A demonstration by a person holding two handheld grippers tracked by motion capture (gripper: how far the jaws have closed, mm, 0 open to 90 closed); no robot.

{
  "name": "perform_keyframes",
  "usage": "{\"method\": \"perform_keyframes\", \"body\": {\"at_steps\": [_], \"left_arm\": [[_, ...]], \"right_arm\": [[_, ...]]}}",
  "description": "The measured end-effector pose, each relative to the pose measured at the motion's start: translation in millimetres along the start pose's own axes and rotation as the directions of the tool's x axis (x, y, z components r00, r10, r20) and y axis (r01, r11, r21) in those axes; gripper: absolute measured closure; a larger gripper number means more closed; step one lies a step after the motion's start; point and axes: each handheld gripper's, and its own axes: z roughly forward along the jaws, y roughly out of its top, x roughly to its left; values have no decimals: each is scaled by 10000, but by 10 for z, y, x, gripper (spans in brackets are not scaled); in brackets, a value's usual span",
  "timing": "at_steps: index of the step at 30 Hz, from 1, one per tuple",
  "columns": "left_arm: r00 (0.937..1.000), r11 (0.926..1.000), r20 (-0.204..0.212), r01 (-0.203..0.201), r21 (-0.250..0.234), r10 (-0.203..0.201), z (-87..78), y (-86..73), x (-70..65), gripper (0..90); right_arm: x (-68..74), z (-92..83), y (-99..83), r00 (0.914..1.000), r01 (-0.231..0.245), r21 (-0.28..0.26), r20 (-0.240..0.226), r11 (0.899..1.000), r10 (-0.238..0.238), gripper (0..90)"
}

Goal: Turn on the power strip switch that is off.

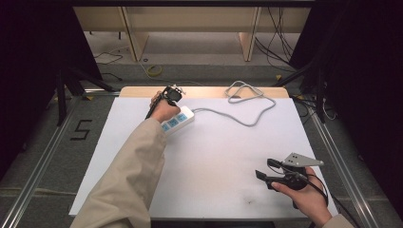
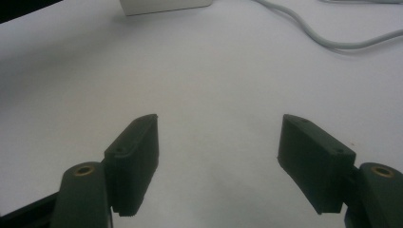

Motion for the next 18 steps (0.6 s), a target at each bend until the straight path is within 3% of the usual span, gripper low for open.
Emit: {"method": "perform_keyframes", "body": {"at_steps": [18], "left_arm": [[9999,9999,-72,-94,71,95,3,9,-13,898]], "right_arm": [[4,5,2,10000,-1,25,-13,10000,1,306]]}}
